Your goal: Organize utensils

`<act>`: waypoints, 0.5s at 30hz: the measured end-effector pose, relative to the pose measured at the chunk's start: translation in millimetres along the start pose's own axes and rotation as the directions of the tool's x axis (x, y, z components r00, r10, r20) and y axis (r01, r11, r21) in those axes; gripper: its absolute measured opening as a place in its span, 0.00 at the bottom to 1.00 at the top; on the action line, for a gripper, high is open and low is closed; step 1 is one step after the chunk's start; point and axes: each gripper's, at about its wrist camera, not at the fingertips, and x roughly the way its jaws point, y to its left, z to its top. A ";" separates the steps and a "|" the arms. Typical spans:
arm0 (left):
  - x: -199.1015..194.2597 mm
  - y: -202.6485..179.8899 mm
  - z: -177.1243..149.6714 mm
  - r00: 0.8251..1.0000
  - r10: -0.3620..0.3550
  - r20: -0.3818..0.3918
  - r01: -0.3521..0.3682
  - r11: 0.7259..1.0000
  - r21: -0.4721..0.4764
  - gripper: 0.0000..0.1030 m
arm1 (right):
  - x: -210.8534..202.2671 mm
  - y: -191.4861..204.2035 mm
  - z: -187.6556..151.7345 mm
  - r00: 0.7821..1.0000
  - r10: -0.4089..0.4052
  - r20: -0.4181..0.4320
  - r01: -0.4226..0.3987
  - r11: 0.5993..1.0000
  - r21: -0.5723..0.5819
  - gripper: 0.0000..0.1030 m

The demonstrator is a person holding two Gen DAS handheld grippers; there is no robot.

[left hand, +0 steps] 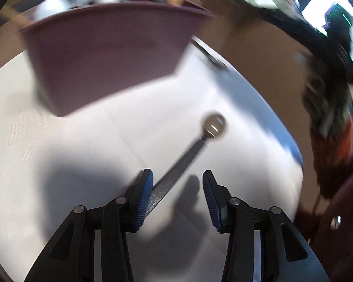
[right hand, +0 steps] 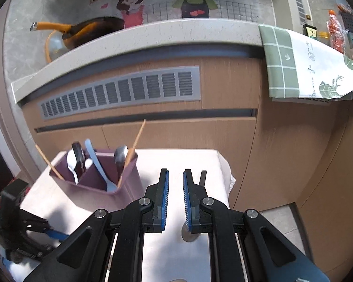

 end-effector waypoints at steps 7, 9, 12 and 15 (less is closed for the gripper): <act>6.9 -50.6 9.5 0.997 0.063 0.033 -0.066 0.990 0.124 0.46 | 72.4 -10.7 -26.3 0.964 0.006 -0.265 -0.014 1.000 -0.027 0.16; 2.7 -50.8 11.6 0.994 0.085 0.063 -0.093 0.988 0.127 0.46 | 93.3 -13.0 -27.5 0.957 -0.021 -0.288 0.010 0.999 -0.040 0.16; 1.6 -47.8 9.4 0.993 0.096 0.069 -0.104 0.987 0.126 0.46 | 127.9 -21.1 -25.1 0.945 -0.045 -0.325 0.043 0.999 -0.014 0.16; 1.5 -45.4 8.5 0.992 0.113 0.063 -0.120 0.985 0.122 0.46 | 154.7 -22.2 -24.7 0.933 -0.072 -0.353 0.070 0.997 -0.017 0.16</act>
